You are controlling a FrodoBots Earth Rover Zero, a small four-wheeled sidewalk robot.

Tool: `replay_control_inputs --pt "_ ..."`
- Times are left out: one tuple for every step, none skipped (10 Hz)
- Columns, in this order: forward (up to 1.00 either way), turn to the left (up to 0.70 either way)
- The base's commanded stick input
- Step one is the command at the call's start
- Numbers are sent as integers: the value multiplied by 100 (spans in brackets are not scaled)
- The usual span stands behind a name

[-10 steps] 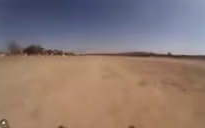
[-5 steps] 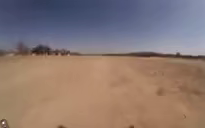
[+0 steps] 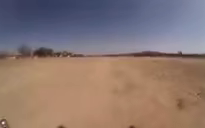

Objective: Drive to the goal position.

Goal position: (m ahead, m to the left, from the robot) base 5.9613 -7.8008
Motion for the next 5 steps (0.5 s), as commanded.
replay_control_inputs --pt "100 0" --pt "100 0" --pt "100 0" --pt "100 0" --pt "100 0"
